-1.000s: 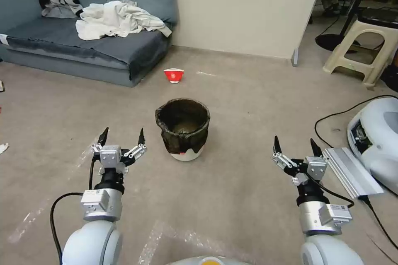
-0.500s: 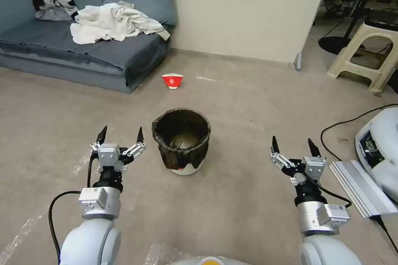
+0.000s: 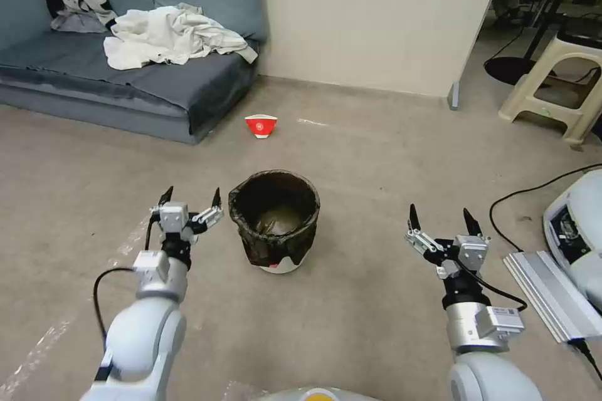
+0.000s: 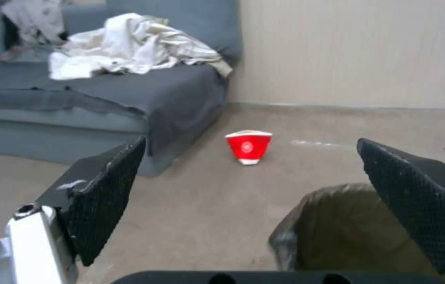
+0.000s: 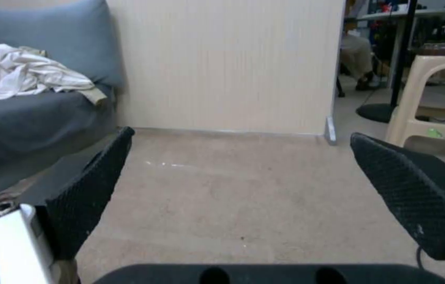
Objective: Pick up the trash can from the floor.
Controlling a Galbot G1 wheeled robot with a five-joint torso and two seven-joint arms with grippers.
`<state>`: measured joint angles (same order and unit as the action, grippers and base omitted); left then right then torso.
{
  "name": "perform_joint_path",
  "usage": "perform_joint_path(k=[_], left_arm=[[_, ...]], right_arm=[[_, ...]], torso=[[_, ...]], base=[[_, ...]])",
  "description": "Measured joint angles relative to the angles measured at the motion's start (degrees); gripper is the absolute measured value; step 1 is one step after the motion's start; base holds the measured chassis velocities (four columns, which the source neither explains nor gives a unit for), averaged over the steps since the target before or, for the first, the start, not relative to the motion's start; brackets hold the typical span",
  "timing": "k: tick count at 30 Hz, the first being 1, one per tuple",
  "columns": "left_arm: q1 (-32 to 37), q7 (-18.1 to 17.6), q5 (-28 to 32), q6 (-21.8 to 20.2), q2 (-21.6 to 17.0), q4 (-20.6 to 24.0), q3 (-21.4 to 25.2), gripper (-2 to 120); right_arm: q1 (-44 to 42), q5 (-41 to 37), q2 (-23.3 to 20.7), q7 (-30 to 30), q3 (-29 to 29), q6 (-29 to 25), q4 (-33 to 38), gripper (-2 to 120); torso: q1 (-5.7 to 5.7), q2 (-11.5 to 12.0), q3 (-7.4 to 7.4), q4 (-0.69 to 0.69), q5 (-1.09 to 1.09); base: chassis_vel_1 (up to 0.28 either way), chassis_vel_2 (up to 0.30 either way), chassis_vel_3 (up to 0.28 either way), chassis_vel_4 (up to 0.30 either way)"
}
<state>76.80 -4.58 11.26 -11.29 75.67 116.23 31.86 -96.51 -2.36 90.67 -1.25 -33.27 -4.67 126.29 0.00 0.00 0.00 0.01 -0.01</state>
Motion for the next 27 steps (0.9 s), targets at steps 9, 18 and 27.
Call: perform_joint_path(k=[9, 18, 27], left_arm=[[-10.4, -1.1, 3.5, -5.2, -2.2, -9.1, -4.8, 100], [-16.8, -5.3, 8.9, -14.7, -2.8, -13.4, -11.1, 100], [-20.6, -12.3, 11.3, -25.7, -0.9, -16.2, -12.5, 100]], right_arm=[[1.4, 0.0, 0.1, -1.3, -0.6, 0.0, -2.4, 100], [1.9, -0.4, 0.1, -1.7, -1.5, 0.2, -3.7, 100], [1.5, -1.0, 0.3, -1.8, -2.5, 0.0, -4.2, 100]], torso=[[0.0, 0.0, 0.0, -0.01, 0.02], [0.0, 0.0, 0.0, -0.01, 0.02], [0.0, 0.0, 0.0, -0.01, 0.01]], base=[[0.0, 0.0, 0.0, 0.0], [0.0, 0.0, 0.0, 0.0], [0.0, 0.0, 0.0, 0.0]])
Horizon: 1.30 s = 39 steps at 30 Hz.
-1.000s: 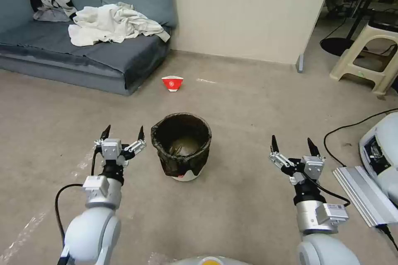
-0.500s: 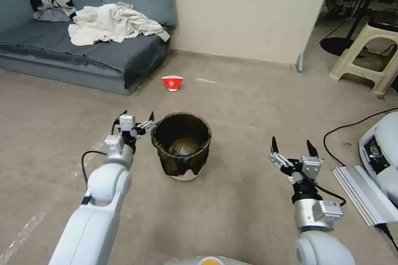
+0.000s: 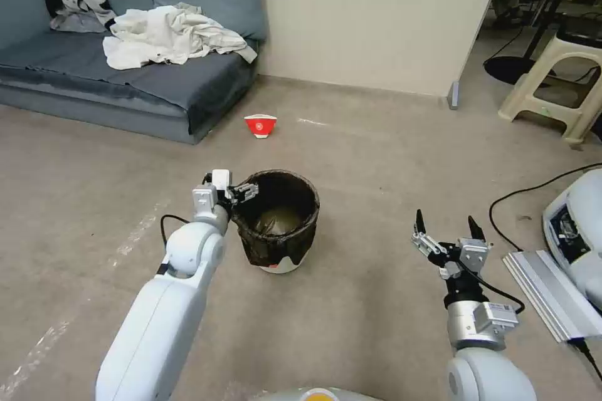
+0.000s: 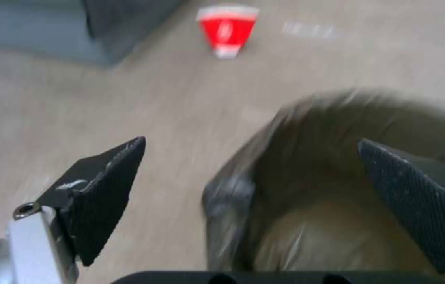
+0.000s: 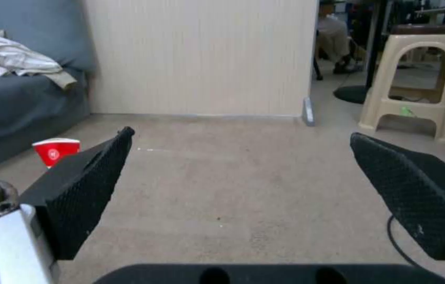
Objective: Pick up the trash can from the floor.
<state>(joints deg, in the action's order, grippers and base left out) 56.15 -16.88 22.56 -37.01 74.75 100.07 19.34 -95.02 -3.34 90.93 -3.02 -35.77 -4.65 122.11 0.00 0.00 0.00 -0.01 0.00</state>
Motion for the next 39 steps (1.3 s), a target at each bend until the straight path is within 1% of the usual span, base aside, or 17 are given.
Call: perform_joint_path(k=[1, 2, 4, 6, 7, 10, 11, 15, 23, 30, 39], left_arm=[[-0.5, -1.1, 0.6, -2.2, 0.2, -0.4, -0.1, 100], [-0.8, -1.7, 1.0, -3.3, 0.4, -0.9, -0.3, 100], [-1.0, -2.0, 1.2, -3.9, 0.5, -1.5, -0.4, 100], [-1.7, -2.7, 1.4, -4.9, 0.8, -3.5, -0.6, 100], [-1.7, -2.7, 1.4, -4.9, 0.8, -3.5, -0.6, 100], [-2.7, -3.0, 1.4, -5.4, 1.0, -6.2, -0.7, 100], [-2.7, -3.0, 1.4, -5.4, 1.0, -6.2, -0.7, 100], [-3.7, -3.0, 1.9, -5.4, 1.4, -8.5, -0.8, 100], [-4.5, -2.9, 1.5, -5.3, 2.5, -10.0, -1.5, 100], [-5.1, -3.1, 0.7, -5.2, 2.9, -10.9, -3.3, 100], [-5.4, -3.5, 0.7, -5.1, 3.4, -12.1, -3.5, 100]], right_arm=[[-0.1, -0.2, 0.0, 0.0, -0.3, -0.1, 0.0, 100], [-0.3, -0.6, -0.1, 0.0, -0.5, -0.1, 0.0, 100], [-0.4, -0.8, -0.1, 0.0, -0.6, -0.1, 0.0, 100], [-0.6, -1.2, -0.1, 0.0, -0.8, -0.2, 0.0, 100], [-0.6, -1.2, -0.1, 0.0, -0.8, -0.2, 0.0, 100], [-0.8, -1.5, -0.2, 0.0, -1.0, -0.3, 0.1, 100], [-0.8, -1.5, -0.2, 0.0, -1.0, -0.3, 0.1, 100], [-1.2, -1.6, -0.3, 0.3, -1.5, -0.4, 0.3, 100], [-1.4, -2.0, -0.3, 0.5, -2.4, -0.7, 0.5, 100], [-1.7, -2.9, -0.2, 1.1, -3.9, -1.0, 0.6, 100], [-1.6, -3.2, -0.4, 1.2, -4.0, -1.1, 0.5, 100]], torso=[[0.0, 0.0, 0.0, 0.0, 0.01], [0.0, 0.0, 0.0, 0.01, 0.01], [0.0, 0.0, 0.0, 0.01, 0.01], [0.0, 0.0, 0.0, 0.0, 0.0], [0.0, 0.0, 0.0, 0.0, 0.0], [0.0, 0.0, 0.0, 0.0, 0.0], [0.0, 0.0, 0.0, 0.0, 0.0], [0.0, 0.0, 0.0, 0.0, 0.0], [0.0, 0.0, 0.0, 0.0, 0.0], [0.0, 0.0, 0.0, 0.01, 0.0], [0.0, 0.0, 0.0, 0.0, 0.01]], base=[[0.0, 0.0, 0.0, 0.0], [0.0, 0.0, 0.0, 0.0], [0.0, 0.0, 0.0, 0.0], [0.0, 0.0, 0.0, 0.0], [0.0, 0.0, 0.0, 0.0], [0.0, 0.0, 0.0, 0.0], [0.0, 0.0, 0.0, 0.0], [0.0, 0.0, 0.0, 0.0], [0.0, 0.0, 0.0, 0.0], [0.0, 0.0, 0.0, 0.0], [0.0, 0.0, 0.0, 0.0]])
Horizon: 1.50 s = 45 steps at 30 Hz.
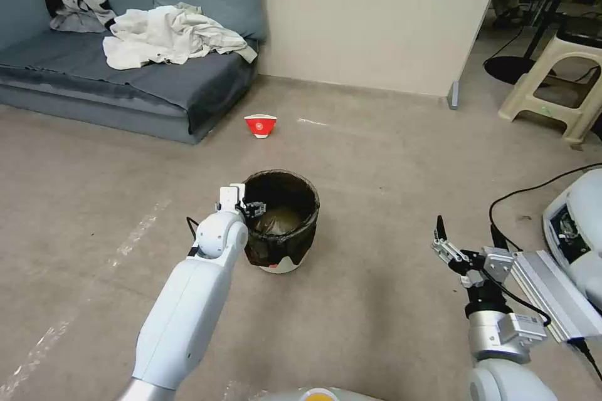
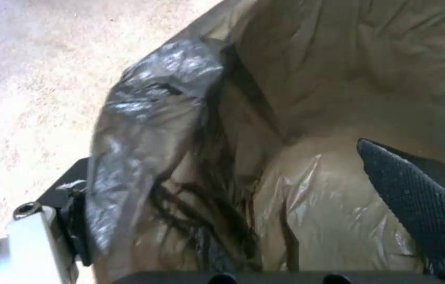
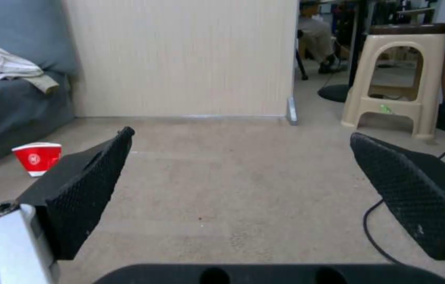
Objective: Pick up the trash can from the floor.
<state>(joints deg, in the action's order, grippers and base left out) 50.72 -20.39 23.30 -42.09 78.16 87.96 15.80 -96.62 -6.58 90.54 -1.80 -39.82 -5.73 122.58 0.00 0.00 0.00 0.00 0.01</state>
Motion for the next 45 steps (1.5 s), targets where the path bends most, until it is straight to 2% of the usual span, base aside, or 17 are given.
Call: perform_joint_path(k=[10, 13, 15, 17, 18, 20, 21, 24, 25, 27, 29, 31, 36, 42, 45], left_arm=[[-0.2, -0.1, -0.1, 0.1, 0.2, -0.9, 0.0, 100], [-0.2, -0.2, -0.1, 0.1, 0.1, -0.9, 0.0, 88], [-0.2, -0.2, -0.1, 0.1, 0.1, -0.9, 0.0, 85], [-0.2, -0.4, -0.1, 0.1, 0.1, -0.9, 0.1, 73], [-0.2, -0.4, -0.1, 0.1, 0.1, -0.9, 0.1, 73], [-0.1, -0.6, -0.1, 0.1, 0.0, -0.8, 0.1, 63], [-0.1, -0.6, -0.1, 0.1, 0.0, -0.8, 0.1, 63], [0.1, -0.9, -0.2, 0.1, -0.2, -0.3, 0.1, 50], [0.1, -0.9, -0.2, 0.1, -0.2, -0.3, 0.1, 50], [0.3, -1.1, -0.2, 0.2, -0.2, 0.0, 0.2, 38], [0.3, -1.2, -0.2, 0.2, -0.2, 0.1, 0.3, 34], [0.5, -1.3, -0.2, 0.2, -0.2, 0.3, 0.4, 23], [1.0, -1.1, 0.0, 0.3, -0.1, 0.9, 0.4, 12], [1.7, -1.1, 0.0, 1.0, -0.2, 1.3, 0.6, 10], [2.5, -1.2, 0.1, 2.8, -0.4, 1.8, 0.8, 10]], right_arm=[[0.3, 0.0, 0.0, 0.1, 0.1, 0.0, -0.6, 100], [0.5, 0.0, 0.0, 0.1, 0.1, 0.0, -0.8, 100], [0.6, 0.0, 0.0, 0.1, 0.2, 0.0, -0.9, 100], [0.8, 0.0, 0.0, 0.1, 0.3, 0.1, -1.2, 100], [0.8, 0.0, 0.0, 0.1, 0.3, 0.1, -1.2, 100], [0.9, 0.0, 0.0, 0.1, 0.4, 0.2, -1.3, 100], [0.9, 0.0, 0.0, 0.1, 0.4, 0.2, -1.3, 100], [1.1, 0.0, 0.0, 0.1, 0.4, 0.3, -1.5, 100], [1.1, 0.0, 0.0, 0.1, 0.4, 0.3, -1.5, 100], [1.2, 0.0, 0.0, 0.1, 0.5, 0.4, -1.6, 100], [1.2, 0.0, 0.0, 0.1, 0.5, 0.4, -1.6, 100], [1.2, 0.0, -0.1, 0.1, 0.5, 0.5, -1.6, 100], [1.3, 0.0, -0.2, 0.2, 0.5, 0.5, -1.6, 100], [1.3, 0.0, -0.4, 0.2, 0.4, 0.5, -1.6, 100], [1.3, 0.0, -0.4, 0.2, 0.4, 0.5, -1.6, 100]], torso=[[-0.01, 0.0, 0.0, 0.01, -0.01], [-0.01, 0.0, 0.0, 0.0, -0.01], [0.0, 0.0, 0.0, 0.0, 0.0], [0.0, 0.0, 0.0, 0.0, 0.0], [0.0, 0.0, 0.0, 0.0, 0.0], [0.0, 0.0, 0.0, 0.0, 0.0], [0.0, 0.0, 0.0, 0.0, 0.0], [0.0, 0.0, 0.0, 0.0, 0.0], [0.0, 0.0, 0.0, 0.0, 0.0], [0.0, 0.0, 0.0, 0.0, -0.01], [0.0, 0.0, 0.0, -0.01, 0.0], [0.0, 0.0, 0.0, -0.01, 0.0], [-0.01, 0.0, -0.01, -0.01, 0.01], [-0.01, 0.0, -0.01, 0.0, 0.0], [-0.01, 0.0, 0.0, 0.0, -0.01]], base=[[0.0, 0.0, 0.0, 0.0], [0.0, 0.0, 0.0, 0.0], [0.0, 0.0, 0.0, 0.0], [0.0, 0.0, 0.0, 0.0], [0.0, 0.0, 0.0, 0.0], [0.0, 0.0, 0.0, 0.0], [0.0, 0.0, 0.0, 0.0], [0.0, 0.0, 0.0, 0.0], [0.0, 0.0, 0.0, 0.0], [0.0, 0.0, 0.0, 0.0], [0.0, 0.0, 0.0, 0.0], [0.0, 0.0, 0.0, 0.0], [0.0, 0.0, 0.0, 0.0], [0.0, 0.0, 0.0, 0.0], [0.0, 0.0, 0.0, 0.0]])
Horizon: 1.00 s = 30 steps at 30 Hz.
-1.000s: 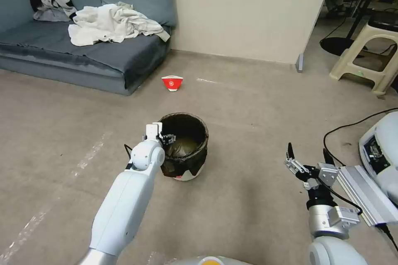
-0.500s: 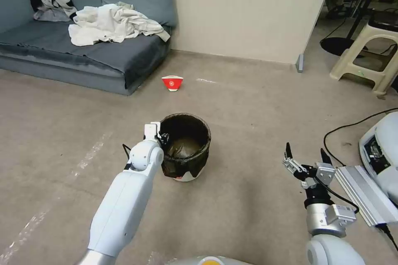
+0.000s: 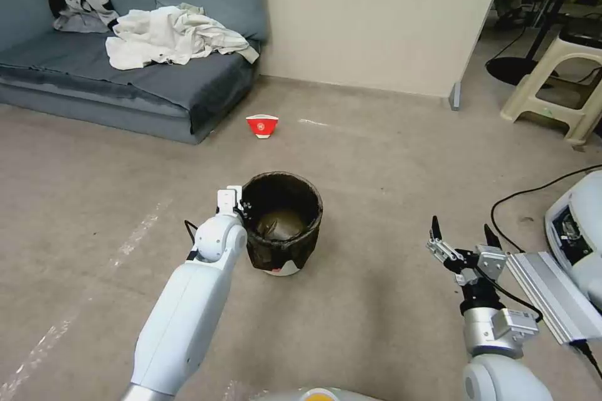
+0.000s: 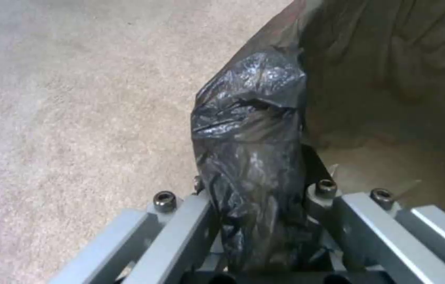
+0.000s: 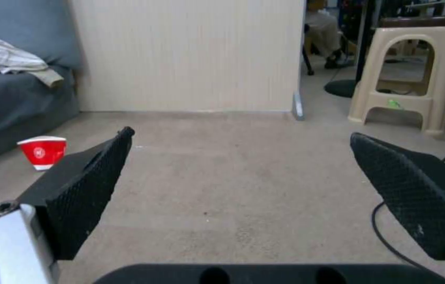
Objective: Pick up the trash can from the floor.
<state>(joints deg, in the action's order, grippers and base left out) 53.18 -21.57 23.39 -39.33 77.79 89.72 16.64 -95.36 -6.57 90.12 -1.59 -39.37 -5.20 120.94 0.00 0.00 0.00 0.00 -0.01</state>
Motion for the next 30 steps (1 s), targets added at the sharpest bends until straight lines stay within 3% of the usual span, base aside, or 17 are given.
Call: perform_joint_path(k=[3, 5, 6, 9, 19, 26, 30], left_arm=[[0.9, -0.2, 0.2, 2.0, -0.1, 0.7, 0.1, 10], [2.2, 0.5, 0.5, 6.8, -0.5, 1.6, 0.1, 9], [2.2, 0.5, 0.5, 6.8, -0.5, 1.6, 0.1, 9], [4.3, 2.9, -0.8, 12.5, -1.3, 3.6, 0.3, 5], [8.9, 5.7, 1.6, 17.4, -2.5, 12.1, 1.4, 4], [12.3, 10.4, 4.3, 22.6, -4.2, 17.1, 3.0, 4], [14.7, 11.3, 6.0, 23.8, -5.0, 20.8, 3.6, 4]], right_arm=[[0.0, 0.0, 0.0, 0.0, 0.0, 0.0, 0.0, 100], [0.0, 0.0, -0.1, 0.1, 0.0, 0.0, 0.1, 100], [0.0, 0.0, -0.1, 0.1, 0.0, 0.0, 0.1, 100], [0.1, 0.0, -0.1, 0.1, 0.0, 0.1, 0.1, 100], [-0.1, 0.0, -0.2, 0.1, -0.2, 0.2, 0.5, 100], [-0.1, 0.0, -0.1, 0.2, -0.1, 0.4, 1.1, 100], [-0.1, 0.0, -0.1, 0.2, -0.2, 0.5, 1.1, 100]], torso=[[0.0, 0.0, 0.0, 0.01, -0.01], [0.0, 0.0, 0.01, 0.01, -0.03], [0.0, 0.0, 0.01, 0.01, -0.03], [0.0, 0.0, 0.01, 0.02, 0.0], [0.01, 0.0, 0.01, 0.0, 0.0], [0.01, 0.0, 0.01, -0.01, 0.0], [0.01, 0.0, 0.0, 0.0, 0.01]], base=[[0.0, 0.0, 0.0, 0.0], [0.0, 0.0, 0.0, 0.0], [0.0, 0.0, 0.0, 0.0], [0.0, 0.0, 0.0, 0.0], [0.0, 0.0, 0.0, 0.0], [0.0, 0.0, 0.0, 0.0], [0.0, 0.0, 0.0, 0.0]])
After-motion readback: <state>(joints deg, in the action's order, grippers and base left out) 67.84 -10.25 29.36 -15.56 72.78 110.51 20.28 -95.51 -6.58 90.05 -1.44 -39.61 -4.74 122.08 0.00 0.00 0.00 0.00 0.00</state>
